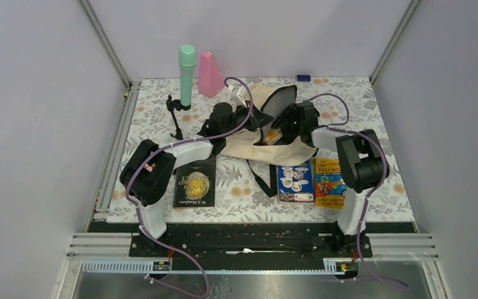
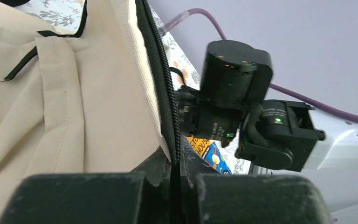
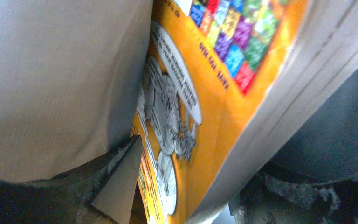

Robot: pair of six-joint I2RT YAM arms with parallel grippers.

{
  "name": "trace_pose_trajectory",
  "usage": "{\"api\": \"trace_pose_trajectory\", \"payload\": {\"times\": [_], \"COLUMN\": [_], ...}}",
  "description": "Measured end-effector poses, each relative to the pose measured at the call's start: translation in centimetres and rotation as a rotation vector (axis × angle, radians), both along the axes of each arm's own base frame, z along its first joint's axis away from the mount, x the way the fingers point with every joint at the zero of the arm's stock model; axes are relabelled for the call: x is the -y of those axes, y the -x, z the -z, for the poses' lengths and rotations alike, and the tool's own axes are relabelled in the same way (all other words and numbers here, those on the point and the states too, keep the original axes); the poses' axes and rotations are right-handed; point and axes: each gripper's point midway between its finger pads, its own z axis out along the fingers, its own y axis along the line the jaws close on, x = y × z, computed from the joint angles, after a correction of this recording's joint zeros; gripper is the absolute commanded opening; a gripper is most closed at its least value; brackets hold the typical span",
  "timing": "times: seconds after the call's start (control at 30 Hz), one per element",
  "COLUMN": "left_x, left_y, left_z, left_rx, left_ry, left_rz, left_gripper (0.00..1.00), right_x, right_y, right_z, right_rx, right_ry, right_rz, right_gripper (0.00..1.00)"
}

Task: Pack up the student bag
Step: Place the book in the student bag.

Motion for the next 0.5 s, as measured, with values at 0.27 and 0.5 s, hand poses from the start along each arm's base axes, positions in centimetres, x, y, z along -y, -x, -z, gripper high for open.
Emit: {"api": "trace_pose_trajectory", "payload": {"times": [0.27, 0.5], "left_x": [-1.2, -3.1], "left_y": [-1.2, -2.7], "left_z": [1.1, 2.9], "left_rx": [-0.045, -0.1], "left_ry": [-0.024, -0.075], "left_rz": [-0.051, -0.135], "left_gripper": [0.0, 0.0], "right_x": [1.4, 4.0], "right_y": [1.5, 2.2], "right_z": [-1.8, -3.5], "right_rx": [0.057, 0.097], "right_ry": [0.099, 0.244], "right_rz": [-0.029, 0.001], "right_gripper": [0.76, 0.77]}}
